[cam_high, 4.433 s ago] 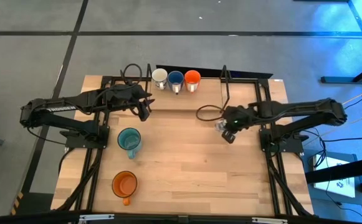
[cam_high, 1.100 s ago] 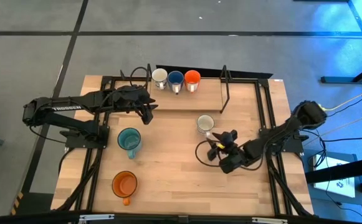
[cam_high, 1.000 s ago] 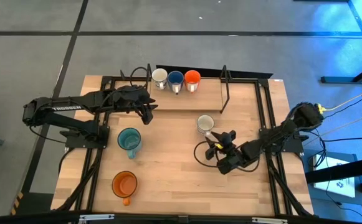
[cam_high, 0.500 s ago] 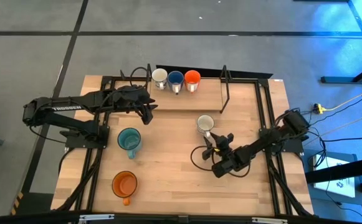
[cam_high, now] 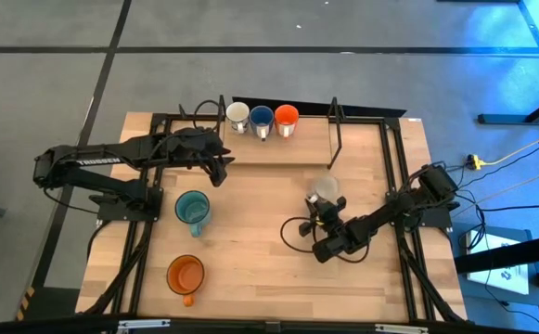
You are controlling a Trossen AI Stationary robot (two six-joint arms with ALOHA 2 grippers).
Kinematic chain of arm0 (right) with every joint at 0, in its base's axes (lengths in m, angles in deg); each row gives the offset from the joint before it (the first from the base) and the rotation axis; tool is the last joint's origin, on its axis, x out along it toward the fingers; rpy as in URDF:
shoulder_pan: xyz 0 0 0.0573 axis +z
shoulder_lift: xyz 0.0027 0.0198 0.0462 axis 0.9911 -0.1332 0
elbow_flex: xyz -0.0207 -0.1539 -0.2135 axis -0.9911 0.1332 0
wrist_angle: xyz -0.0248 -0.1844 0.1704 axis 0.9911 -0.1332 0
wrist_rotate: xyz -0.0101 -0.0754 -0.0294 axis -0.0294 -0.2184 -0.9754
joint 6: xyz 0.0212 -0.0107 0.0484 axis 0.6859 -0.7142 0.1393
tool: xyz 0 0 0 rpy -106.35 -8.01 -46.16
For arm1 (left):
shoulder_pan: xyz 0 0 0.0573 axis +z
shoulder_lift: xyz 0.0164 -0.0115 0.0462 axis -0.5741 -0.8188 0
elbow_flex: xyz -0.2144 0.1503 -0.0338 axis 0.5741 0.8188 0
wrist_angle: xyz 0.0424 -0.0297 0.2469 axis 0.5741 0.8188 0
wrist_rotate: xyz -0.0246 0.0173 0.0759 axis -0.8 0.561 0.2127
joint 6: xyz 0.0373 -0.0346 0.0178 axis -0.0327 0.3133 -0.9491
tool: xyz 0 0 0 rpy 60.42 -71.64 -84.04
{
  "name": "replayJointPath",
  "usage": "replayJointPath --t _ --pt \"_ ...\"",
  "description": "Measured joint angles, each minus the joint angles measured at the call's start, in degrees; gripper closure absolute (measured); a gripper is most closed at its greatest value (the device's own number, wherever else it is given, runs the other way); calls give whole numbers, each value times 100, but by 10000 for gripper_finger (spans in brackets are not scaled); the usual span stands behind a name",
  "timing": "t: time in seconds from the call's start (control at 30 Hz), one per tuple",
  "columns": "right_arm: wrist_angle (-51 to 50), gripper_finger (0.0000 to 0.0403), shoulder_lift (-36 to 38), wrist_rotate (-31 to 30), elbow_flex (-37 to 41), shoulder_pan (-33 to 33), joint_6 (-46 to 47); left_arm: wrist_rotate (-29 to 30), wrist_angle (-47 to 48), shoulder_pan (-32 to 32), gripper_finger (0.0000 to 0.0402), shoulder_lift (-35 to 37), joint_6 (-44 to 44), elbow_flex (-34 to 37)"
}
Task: Place coffee mugs
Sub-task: Put the white blue patterned mug on the shelf
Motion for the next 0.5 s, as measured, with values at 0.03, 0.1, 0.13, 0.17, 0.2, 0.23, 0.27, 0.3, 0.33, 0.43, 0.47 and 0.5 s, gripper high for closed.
replayJointPath --t 0.03,0.1,0.13,0.17,0.2,0.23,0.27,0.3,0.33,0.43,0.47,0.5 --pt "-40 393 1 11 -36 0 -74 -59 -11 -1 276 33 0 0" --pt "-50 400 1 214 -184 0 -410 -213 19 0 276 142 -2 0" --pt "-15 401 1 385 -287 0 -617 -285 33 -2 276 206 -21 0" --pt "20 400 1 560 -393 -8 -783 -369 33 -2 276 282 -47 0" --pt "27 401 1 714 -489 -49 -928 -428 101 0 276 379 -74 0" --pt "5 401 1 855 -580 -65 -1030 -499 186 -1 276 484 -105 -1" --pt "9 401 -1 998 -669 -107 -1144 -556 248 -1 276 594 -149 0" --pt "40 401 -1 1151 -757 -154 -1278 -623 323 0 276 704 -176 -1" --pt "59 401 -1 1307 -849 -199 -1382 -698 420 0 276 814 -184 -2" --pt "119 402 -3 1758 -1068 -365 -1782 -807 740 -2 276 1196 -190 -2" --pt "246 402 -5 1954 -1103 -442 -2006 -794 847 -2 276 1322 -190 -6" --pt "483 402 -6 2204 -1114 -529 -2265 -778 1006 -1 276 1452 -192 -7"
